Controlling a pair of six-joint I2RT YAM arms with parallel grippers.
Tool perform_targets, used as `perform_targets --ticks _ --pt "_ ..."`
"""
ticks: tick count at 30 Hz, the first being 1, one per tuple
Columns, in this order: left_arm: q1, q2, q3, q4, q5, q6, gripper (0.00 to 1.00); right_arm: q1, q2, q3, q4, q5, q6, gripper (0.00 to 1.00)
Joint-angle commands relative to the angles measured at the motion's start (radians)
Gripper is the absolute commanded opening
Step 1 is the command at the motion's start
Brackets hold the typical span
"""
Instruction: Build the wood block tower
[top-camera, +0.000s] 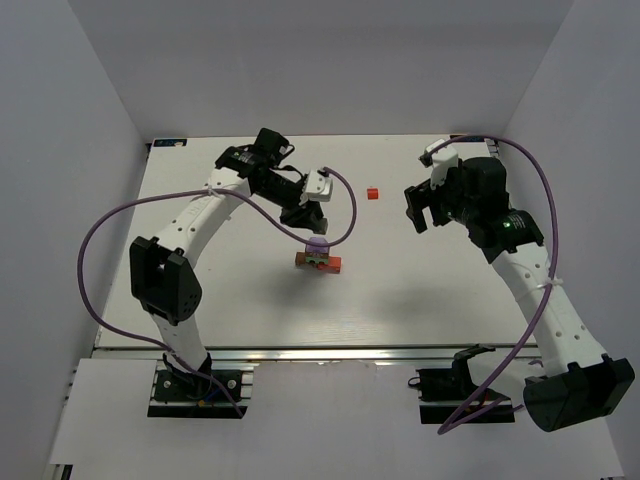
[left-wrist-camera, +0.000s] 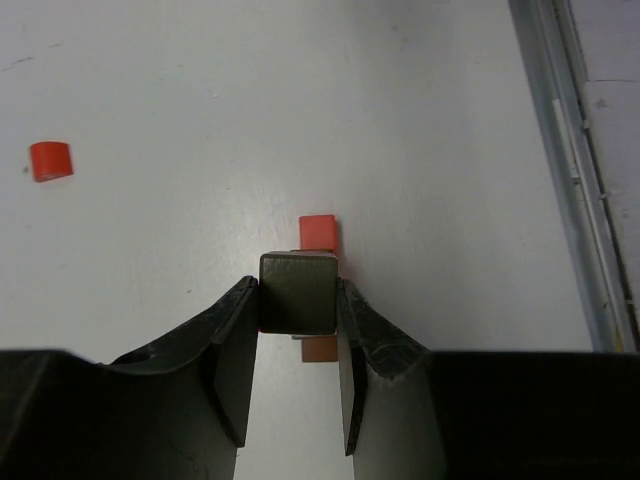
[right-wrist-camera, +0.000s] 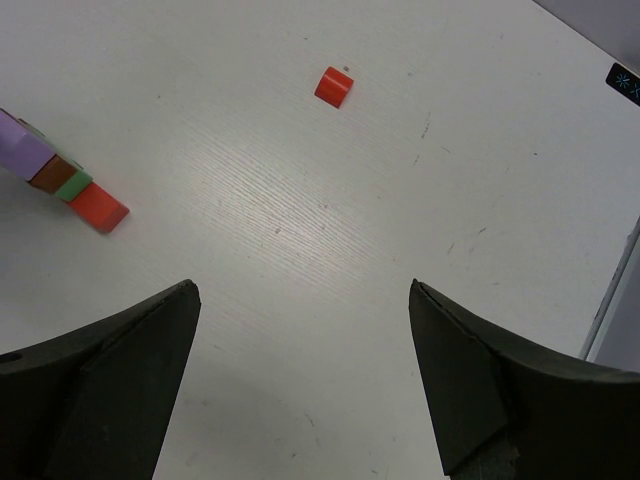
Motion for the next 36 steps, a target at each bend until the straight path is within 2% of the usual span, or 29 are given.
perform_targets --ticks 1,5,18,36 --pt "-0.022 -0.064 -0.015 -0.026 0.0 -0.046 0.34 -0.002 -0.034 0.002 0.015 -0.015 0.011 0.89" --pt "-0.035 -0.051 0.009 -0.003 -0.032 -0.123 0.34 -0.002 -0.04 0.003 0.015 -0.01 0.008 0.89" --pt "-0.056 -0.074 -0.091 0.049 -0.091 -0.126 0.34 -0.002 -0.04 0.009 0.006 0.006 0.002 0.89" --pt "-0.072 -0.048 -0.127 0.091 -0.121 -0.136 0.34 -0.002 -0.061 -0.002 0.007 0.025 -0.003 0.89"
